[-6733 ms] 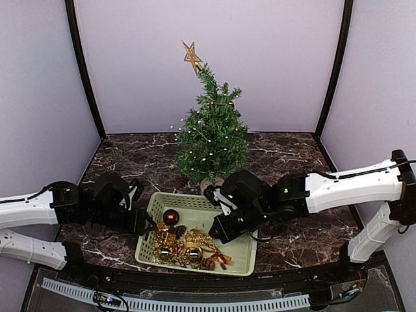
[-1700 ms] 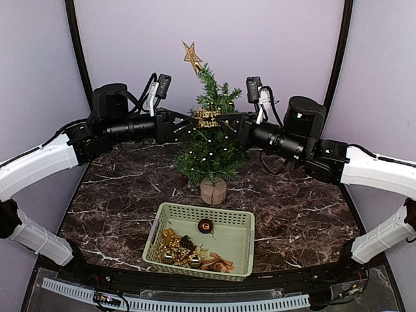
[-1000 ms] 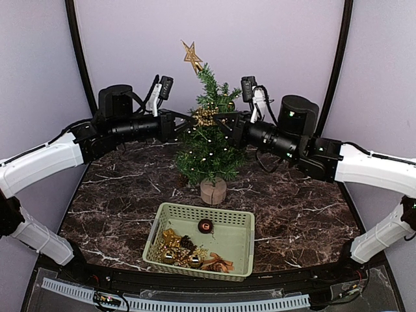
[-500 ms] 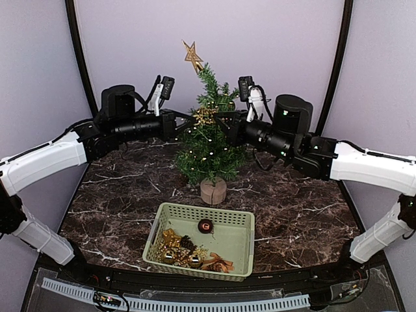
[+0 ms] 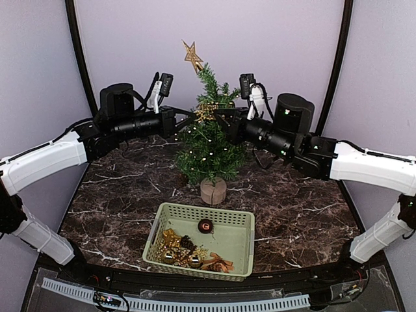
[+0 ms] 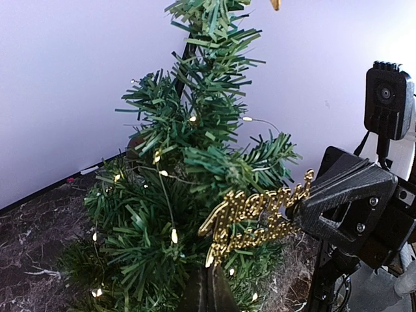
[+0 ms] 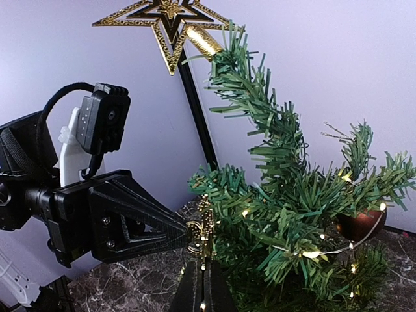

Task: Decorate the small christmas tree
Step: Place the ornament words at the top of the tree.

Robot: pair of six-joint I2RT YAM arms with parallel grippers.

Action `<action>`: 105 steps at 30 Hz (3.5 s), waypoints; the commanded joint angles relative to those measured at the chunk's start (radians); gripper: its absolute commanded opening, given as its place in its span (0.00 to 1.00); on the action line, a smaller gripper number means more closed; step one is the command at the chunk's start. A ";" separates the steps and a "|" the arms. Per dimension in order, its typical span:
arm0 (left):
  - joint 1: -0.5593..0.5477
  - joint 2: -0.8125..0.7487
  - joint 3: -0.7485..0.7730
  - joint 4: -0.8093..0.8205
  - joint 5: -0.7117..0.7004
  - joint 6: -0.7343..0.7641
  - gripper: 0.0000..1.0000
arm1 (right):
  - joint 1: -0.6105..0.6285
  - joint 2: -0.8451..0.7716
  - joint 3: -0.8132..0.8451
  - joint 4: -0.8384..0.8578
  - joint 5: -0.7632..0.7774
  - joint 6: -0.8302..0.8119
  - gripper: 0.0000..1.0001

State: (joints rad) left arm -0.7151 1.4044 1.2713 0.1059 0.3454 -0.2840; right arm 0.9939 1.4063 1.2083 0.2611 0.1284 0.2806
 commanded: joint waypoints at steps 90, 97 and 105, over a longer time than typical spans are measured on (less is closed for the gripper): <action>0.097 0.005 0.014 0.148 0.081 -0.048 0.00 | 0.107 0.110 0.219 -0.078 0.265 -0.043 0.00; 0.098 0.015 0.022 0.180 0.089 -0.053 0.00 | 0.107 0.099 0.209 -0.054 0.260 -0.049 0.00; 0.098 0.026 0.028 0.206 0.106 -0.059 0.00 | 0.107 0.081 0.186 -0.020 0.266 -0.050 0.00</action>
State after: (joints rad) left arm -0.6243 1.4284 1.2667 0.2584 0.4339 -0.3302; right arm 1.0866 1.5192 1.4094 0.1898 0.3870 0.2226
